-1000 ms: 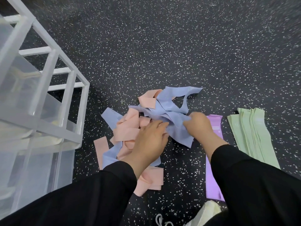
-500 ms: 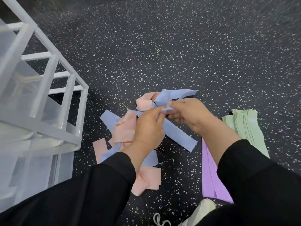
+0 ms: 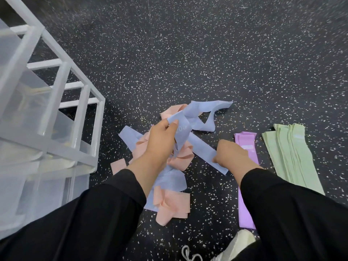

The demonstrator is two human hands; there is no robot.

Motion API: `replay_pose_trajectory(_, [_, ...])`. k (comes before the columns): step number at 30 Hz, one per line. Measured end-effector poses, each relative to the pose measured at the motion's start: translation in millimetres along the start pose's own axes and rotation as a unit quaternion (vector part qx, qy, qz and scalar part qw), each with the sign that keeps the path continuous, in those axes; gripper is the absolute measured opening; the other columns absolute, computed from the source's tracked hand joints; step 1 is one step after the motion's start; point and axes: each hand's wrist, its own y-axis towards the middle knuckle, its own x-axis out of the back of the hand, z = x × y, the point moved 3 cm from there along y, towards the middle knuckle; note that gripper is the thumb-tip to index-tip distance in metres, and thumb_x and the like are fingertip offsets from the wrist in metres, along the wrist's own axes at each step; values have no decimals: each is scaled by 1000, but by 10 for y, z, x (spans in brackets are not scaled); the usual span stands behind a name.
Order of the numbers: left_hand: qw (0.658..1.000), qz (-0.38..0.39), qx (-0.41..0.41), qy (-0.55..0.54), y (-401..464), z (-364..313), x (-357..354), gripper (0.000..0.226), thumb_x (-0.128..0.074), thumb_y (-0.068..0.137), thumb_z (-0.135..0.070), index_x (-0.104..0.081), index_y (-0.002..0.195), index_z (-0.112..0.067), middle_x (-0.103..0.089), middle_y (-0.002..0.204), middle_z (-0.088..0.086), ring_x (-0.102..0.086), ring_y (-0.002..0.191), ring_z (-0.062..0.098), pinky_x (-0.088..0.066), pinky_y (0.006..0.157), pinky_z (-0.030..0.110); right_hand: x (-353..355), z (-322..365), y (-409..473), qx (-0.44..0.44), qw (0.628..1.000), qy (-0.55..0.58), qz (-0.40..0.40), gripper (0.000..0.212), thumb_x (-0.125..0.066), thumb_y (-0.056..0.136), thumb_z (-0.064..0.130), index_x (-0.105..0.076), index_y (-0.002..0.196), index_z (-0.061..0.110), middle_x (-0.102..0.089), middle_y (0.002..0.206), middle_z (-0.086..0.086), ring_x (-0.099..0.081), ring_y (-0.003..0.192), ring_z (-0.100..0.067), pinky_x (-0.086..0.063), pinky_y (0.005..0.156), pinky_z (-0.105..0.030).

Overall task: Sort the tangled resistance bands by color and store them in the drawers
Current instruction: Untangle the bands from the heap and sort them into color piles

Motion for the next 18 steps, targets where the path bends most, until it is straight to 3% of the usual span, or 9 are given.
replay_pose_trajectory(2, [1000,1,15,-10,4,2,1,57,-56,83,-49,-59,103,5,-65,84,15,-64,75,25,-55,78,68,-6,50,-38,-9,1000,-5,3,11,-56,86,10,-48,85,19,-49,77,-1,-54,85,-28,-47,80,-37])
replay_pose_trajectory(5, [998,4,36,-60,8,33,-6,44,-57,90,-40,-61,100,2,-68,87,25,-64,76,30,-51,73,51,20,103,-75,0,1000,-14,-2,14,-56,86,12,-47,77,19,-51,79,-1,-57,88,-28,-46,76,-35])
replay_pose_trajectory(9, [997,4,31,-74,14,25,44,30,-62,84,-43,-55,81,-14,-60,84,8,-57,79,21,-46,78,41,227,242,-121,61,994,86,34,16,-64,83,14,-53,72,12,-58,78,-9,-57,72,-27,-48,67,-30])
replay_pose_trajectory(11, [996,2,30,-85,27,21,107,38,-64,76,-49,-55,81,-12,-59,87,8,-55,81,22,-48,80,45,435,300,-225,86,972,218,4,5,-64,83,12,-61,87,14,-56,76,-8,-51,59,-24,-41,56,-27])
replay_pose_trajectory(14, [995,-1,20,-94,-8,-39,215,43,-63,80,-44,-54,80,-2,-60,84,13,-55,79,26,-54,84,54,718,314,-497,96,921,375,-41,23,-68,88,21,-58,109,21,-56,85,-2,-50,54,-19,-35,45,-24])
replay_pose_trajectory(18, [993,-8,-17,-117,-181,-288,376,41,-62,86,-47,-44,70,-14,-44,82,4,-41,79,23,-37,79,40,1042,407,-969,153,884,439,-55,9,-65,93,21,-73,97,20,-69,89,3,-51,59,-11,-41,53,-22])
